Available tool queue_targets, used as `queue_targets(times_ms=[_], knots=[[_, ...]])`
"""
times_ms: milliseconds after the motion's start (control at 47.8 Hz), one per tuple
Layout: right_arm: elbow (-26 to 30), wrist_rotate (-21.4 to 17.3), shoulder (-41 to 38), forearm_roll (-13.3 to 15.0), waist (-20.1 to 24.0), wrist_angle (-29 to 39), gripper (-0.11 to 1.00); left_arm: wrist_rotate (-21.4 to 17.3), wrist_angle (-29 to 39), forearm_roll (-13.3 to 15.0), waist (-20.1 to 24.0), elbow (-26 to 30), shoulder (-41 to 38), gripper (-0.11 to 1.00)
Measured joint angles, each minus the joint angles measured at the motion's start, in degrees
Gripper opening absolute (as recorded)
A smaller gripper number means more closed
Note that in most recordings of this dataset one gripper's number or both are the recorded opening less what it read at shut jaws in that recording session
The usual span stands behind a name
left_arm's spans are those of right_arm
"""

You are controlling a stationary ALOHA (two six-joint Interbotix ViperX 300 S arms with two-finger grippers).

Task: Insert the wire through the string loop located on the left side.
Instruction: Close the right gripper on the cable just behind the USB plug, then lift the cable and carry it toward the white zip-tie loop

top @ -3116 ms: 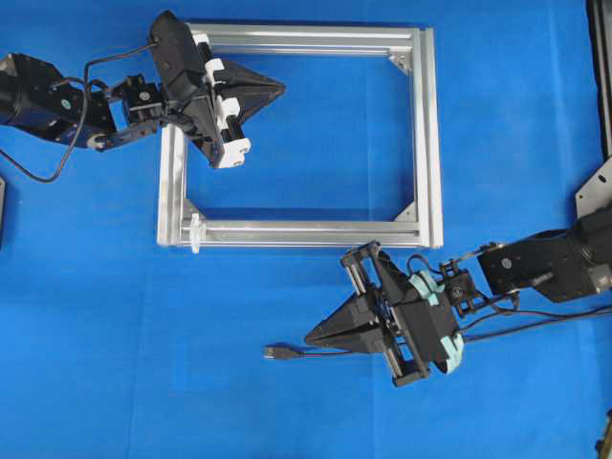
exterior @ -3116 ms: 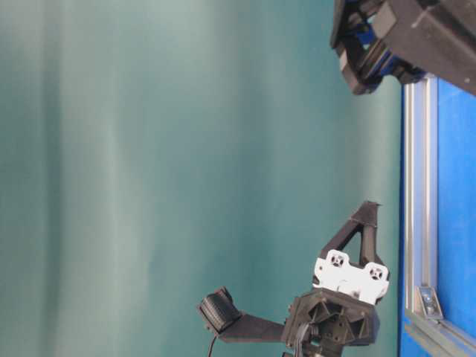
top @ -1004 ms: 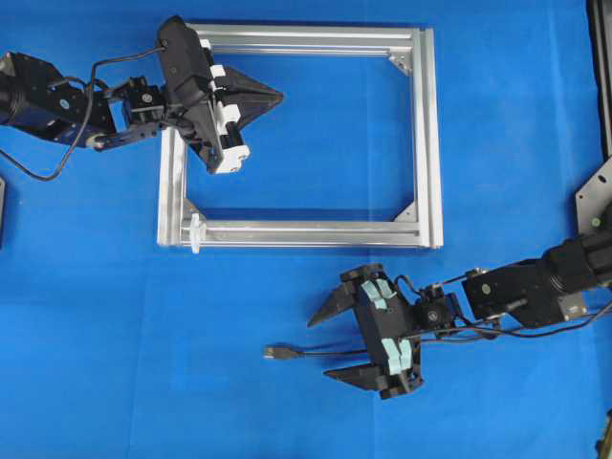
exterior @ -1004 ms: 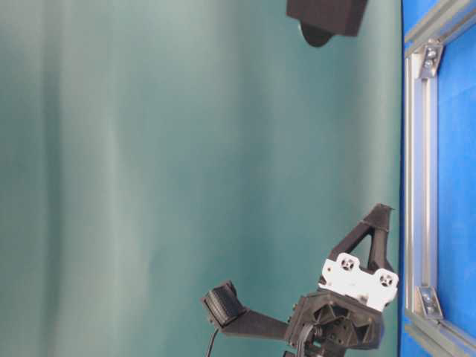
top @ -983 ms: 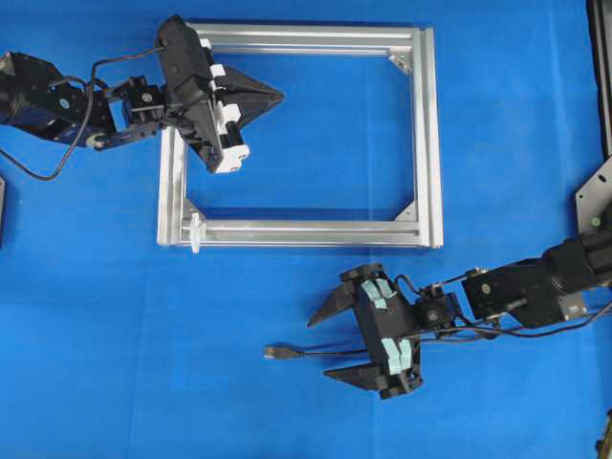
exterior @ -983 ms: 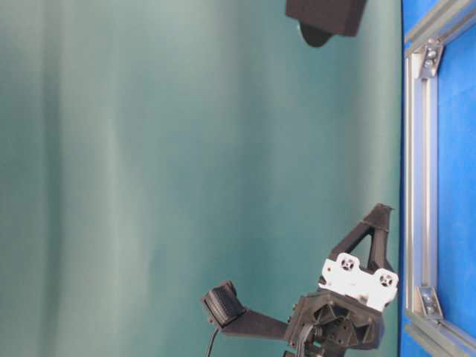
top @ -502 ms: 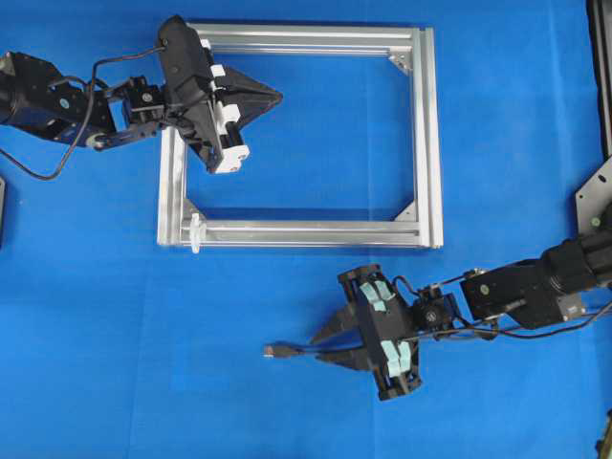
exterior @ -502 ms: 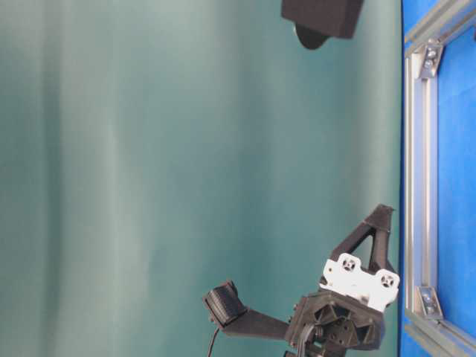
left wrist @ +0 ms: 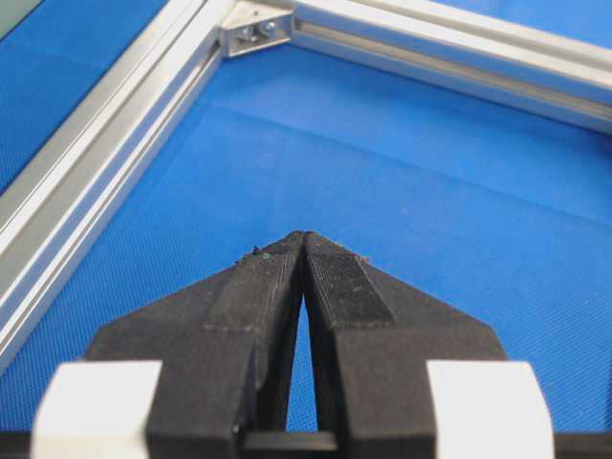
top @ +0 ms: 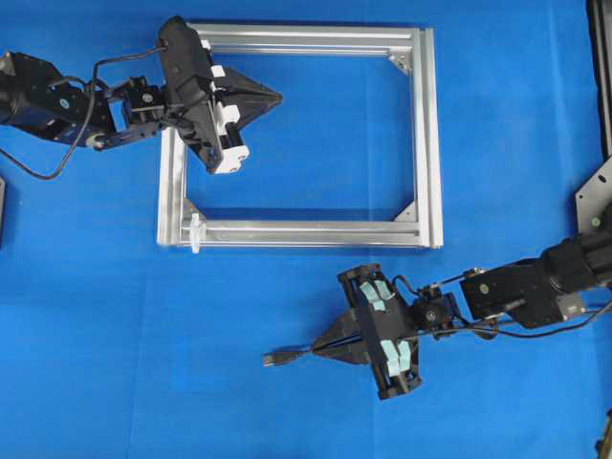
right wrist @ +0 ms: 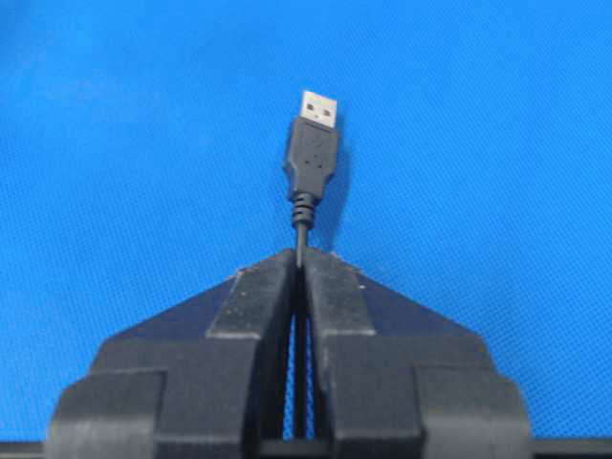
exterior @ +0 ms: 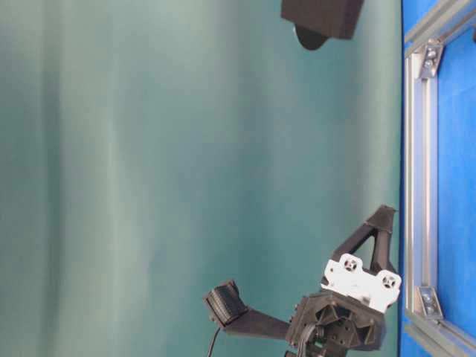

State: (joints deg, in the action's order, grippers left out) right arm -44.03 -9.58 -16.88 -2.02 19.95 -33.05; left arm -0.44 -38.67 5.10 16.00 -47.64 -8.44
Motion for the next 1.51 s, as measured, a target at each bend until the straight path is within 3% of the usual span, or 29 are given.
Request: queue_targets(times_ms=[481, 1506], knots=[[-0.09, 0.00, 10.81, 0.00, -1.49, 9.84, 0.03, 0.00, 0.00, 0.00, 0.00, 0.00, 0.00, 0.00], [-0.09, 0.00, 11.34, 0.00, -1.76, 10.28, 0.03, 0.00, 0.00, 0.00, 0.00, 0.00, 0.26, 0.00]])
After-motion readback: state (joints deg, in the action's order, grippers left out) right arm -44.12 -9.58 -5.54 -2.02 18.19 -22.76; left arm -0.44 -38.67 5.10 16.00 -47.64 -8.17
